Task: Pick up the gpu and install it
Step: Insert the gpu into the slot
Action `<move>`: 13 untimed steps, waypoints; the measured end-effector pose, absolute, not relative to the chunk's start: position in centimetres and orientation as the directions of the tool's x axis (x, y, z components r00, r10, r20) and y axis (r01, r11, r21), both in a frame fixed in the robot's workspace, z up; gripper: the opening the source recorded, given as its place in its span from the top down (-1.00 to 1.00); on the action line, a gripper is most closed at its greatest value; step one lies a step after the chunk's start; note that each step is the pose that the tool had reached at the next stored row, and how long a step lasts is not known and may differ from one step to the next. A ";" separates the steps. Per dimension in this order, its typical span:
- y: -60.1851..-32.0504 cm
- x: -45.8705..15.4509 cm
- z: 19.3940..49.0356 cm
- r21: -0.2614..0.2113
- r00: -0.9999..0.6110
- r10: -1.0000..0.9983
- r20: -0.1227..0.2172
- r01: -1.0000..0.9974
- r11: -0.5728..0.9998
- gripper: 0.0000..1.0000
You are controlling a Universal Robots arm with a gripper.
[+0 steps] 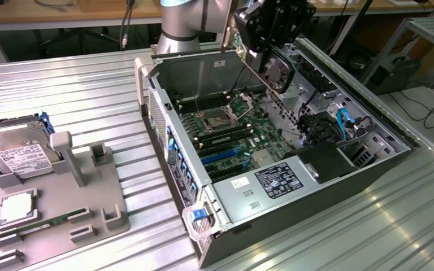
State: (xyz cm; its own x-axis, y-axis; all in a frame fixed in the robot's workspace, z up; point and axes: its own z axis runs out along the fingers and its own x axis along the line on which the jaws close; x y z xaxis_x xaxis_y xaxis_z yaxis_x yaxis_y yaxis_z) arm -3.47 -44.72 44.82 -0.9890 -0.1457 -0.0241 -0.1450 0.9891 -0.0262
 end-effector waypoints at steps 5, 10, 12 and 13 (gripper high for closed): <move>-44.7 -3.5 44.8 -0.026 -0.986 -0.165 -0.024 -0.165 0.986 0.44; -44.7 -3.5 44.8 -0.026 -0.982 -0.186 -0.024 -0.186 0.982 0.44; -44.7 -3.5 44.8 -0.026 -0.980 -0.196 -0.024 -0.195 0.980 0.44; -44.7 -3.5 44.8 -0.026 -0.979 -0.200 -0.024 -0.200 0.980 0.44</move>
